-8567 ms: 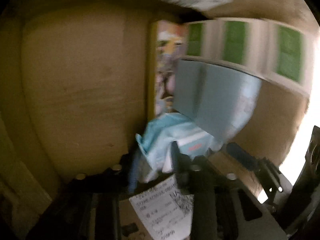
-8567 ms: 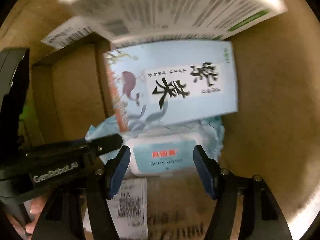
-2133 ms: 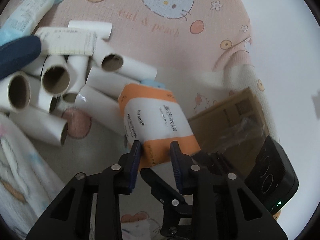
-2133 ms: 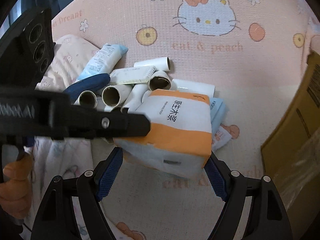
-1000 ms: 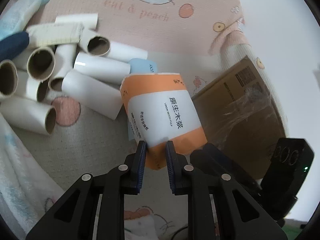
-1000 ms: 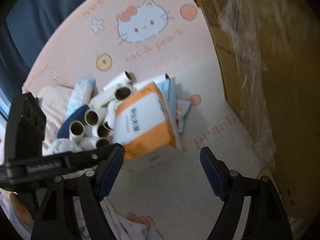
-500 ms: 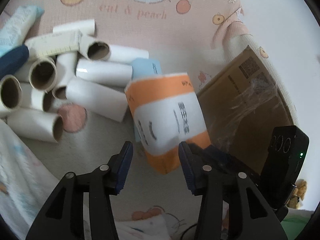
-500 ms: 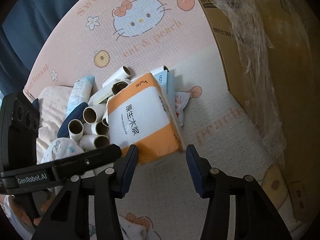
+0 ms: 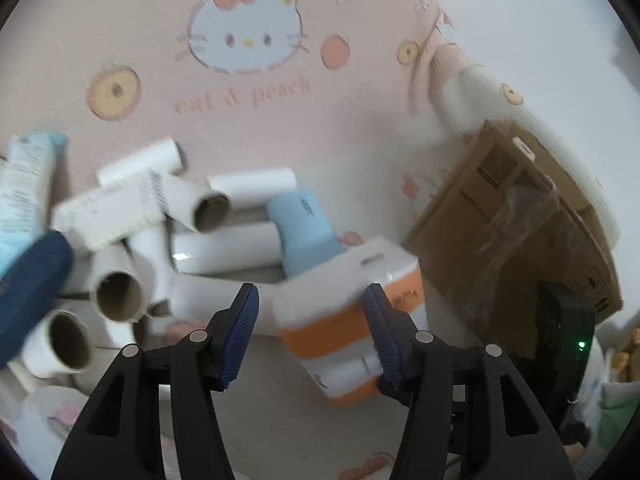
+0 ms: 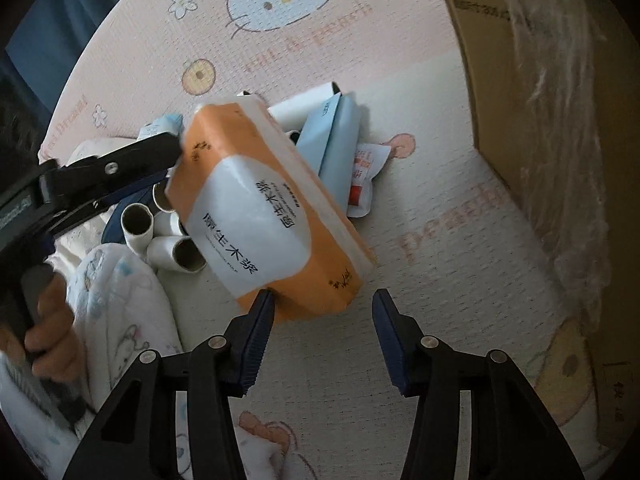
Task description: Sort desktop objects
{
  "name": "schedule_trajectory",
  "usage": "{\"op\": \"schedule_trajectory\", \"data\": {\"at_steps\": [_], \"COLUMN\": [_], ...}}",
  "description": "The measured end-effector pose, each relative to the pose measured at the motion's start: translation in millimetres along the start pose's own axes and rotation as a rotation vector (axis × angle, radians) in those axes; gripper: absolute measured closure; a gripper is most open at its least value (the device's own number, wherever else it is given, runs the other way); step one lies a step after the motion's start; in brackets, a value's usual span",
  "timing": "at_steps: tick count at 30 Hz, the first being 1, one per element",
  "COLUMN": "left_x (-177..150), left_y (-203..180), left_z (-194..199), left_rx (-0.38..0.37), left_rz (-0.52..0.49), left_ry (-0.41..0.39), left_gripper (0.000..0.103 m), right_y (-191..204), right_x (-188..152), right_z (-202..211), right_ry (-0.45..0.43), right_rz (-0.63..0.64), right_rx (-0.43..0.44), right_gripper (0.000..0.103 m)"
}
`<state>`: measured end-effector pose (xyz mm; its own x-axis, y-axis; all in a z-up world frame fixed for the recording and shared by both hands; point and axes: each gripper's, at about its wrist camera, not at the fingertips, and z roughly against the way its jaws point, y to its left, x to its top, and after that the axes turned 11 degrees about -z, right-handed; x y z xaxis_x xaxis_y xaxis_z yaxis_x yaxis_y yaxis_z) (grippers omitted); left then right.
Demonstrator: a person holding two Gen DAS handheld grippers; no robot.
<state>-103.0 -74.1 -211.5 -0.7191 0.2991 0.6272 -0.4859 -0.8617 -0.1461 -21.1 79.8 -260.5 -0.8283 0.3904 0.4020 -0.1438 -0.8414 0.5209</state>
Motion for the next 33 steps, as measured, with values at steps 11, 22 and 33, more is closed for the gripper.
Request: {"op": "schedule_trajectory", "data": {"at_steps": [11, 22, 33], "left_x": [-1.9, -0.2, -12.6], "left_y": [1.6, -22.0, -7.7], "left_z": [2.2, -3.6, 18.4], "left_rx": [-0.022, -0.011, -0.047], "left_rz": [0.019, -0.064, 0.111], "left_ry": [-0.033, -0.036, -0.040], "left_gripper": [0.044, 0.063, 0.094], "right_y": [-10.0, -15.7, -13.8], "right_x": [-2.0, -5.2, -0.4], "right_z": [-12.1, -14.5, 7.4], "right_ry": [0.055, 0.082, 0.014], "right_rz": [-0.047, -0.065, -0.035], "right_rx": [0.004, 0.011, 0.078], "right_gripper": [0.055, 0.055, 0.053]}}
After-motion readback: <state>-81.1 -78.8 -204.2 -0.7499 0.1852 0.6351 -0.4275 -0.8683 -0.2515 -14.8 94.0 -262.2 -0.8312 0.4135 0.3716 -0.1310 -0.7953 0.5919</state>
